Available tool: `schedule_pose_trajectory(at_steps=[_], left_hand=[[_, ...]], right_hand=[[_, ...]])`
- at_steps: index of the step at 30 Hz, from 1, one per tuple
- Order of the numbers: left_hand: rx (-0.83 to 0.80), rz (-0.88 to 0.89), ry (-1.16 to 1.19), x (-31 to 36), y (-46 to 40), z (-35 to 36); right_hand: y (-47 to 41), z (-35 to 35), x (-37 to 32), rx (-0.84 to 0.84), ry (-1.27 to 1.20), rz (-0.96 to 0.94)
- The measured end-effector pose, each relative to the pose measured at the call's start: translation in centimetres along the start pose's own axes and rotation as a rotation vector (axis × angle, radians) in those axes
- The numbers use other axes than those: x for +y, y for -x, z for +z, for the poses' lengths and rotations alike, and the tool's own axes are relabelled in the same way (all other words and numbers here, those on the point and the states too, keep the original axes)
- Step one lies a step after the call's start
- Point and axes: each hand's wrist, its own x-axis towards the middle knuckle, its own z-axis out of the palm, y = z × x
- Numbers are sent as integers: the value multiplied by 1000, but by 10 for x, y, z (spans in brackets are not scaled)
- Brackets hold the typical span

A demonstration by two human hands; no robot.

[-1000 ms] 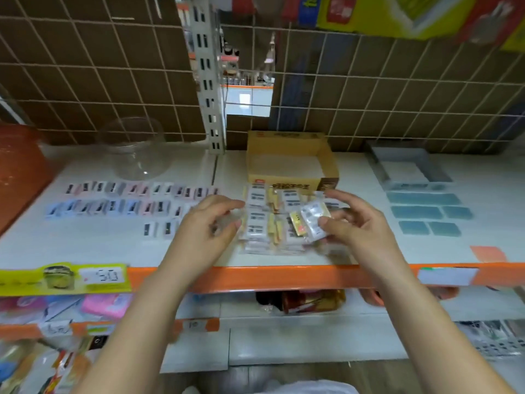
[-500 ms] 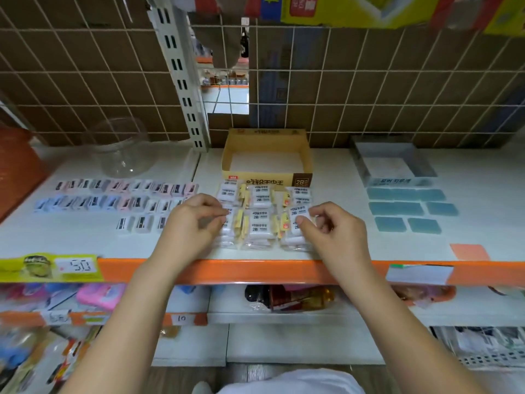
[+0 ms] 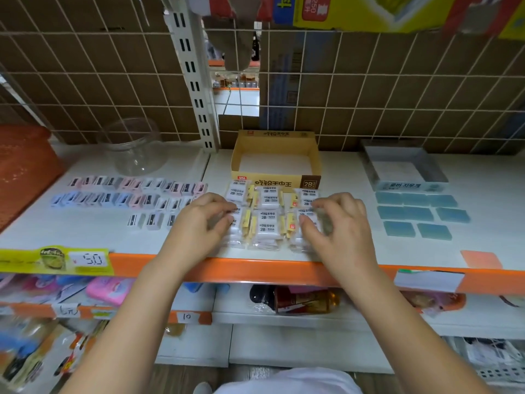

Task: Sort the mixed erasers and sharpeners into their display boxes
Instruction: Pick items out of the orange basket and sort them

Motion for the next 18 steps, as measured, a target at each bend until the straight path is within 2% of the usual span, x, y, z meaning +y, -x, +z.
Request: schedule_pose_trajectory(at_steps=[2,8,12,18], left_hand=[[16,36,-58,1,2,-8],[114,80,-249,-12,18,-58],[195,19,-353,-45,40,-96],[298,-59,-422,-111,70,-168]], right_hand=[[-5,1,-12,16,0,-95],[-26,36,-74,-94,-5,-355],[-35,70,-125,-146,-22,-494],[-45,134,-212,-235,-74,-587]])
